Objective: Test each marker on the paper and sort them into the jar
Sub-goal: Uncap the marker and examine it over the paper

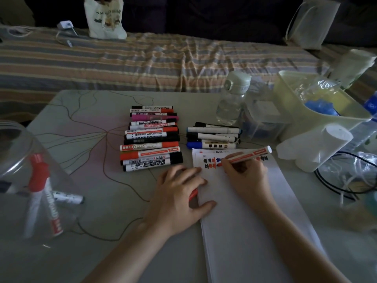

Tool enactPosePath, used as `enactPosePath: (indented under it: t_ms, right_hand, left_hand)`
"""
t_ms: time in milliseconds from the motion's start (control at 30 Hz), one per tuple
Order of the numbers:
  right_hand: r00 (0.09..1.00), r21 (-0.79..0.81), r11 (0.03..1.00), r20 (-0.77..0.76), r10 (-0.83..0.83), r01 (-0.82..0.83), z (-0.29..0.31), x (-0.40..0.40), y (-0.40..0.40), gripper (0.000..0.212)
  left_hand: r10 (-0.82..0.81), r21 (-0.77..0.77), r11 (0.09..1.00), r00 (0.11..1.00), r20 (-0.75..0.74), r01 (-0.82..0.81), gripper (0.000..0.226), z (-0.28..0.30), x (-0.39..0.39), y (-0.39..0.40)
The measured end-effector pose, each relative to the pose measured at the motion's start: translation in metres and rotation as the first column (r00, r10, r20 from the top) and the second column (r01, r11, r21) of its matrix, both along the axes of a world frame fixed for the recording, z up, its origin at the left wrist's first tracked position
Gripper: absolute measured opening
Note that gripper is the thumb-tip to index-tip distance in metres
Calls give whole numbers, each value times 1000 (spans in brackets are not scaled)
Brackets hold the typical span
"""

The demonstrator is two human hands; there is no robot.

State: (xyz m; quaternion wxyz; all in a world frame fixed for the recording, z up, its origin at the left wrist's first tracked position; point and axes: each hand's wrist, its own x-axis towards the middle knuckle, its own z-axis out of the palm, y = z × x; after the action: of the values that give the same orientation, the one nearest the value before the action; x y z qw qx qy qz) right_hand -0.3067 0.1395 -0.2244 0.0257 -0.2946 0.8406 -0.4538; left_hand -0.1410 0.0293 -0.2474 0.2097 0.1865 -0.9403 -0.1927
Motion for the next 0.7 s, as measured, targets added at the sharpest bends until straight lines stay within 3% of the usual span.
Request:
enactPosePath:
  t_ms: [700]
  right_hand:
    - [999,-33,999,27,-32,33,-1,-1,-1,20]
  left_hand:
    - [-8,-19,1000,1000,12,8,56,1,1,-1]
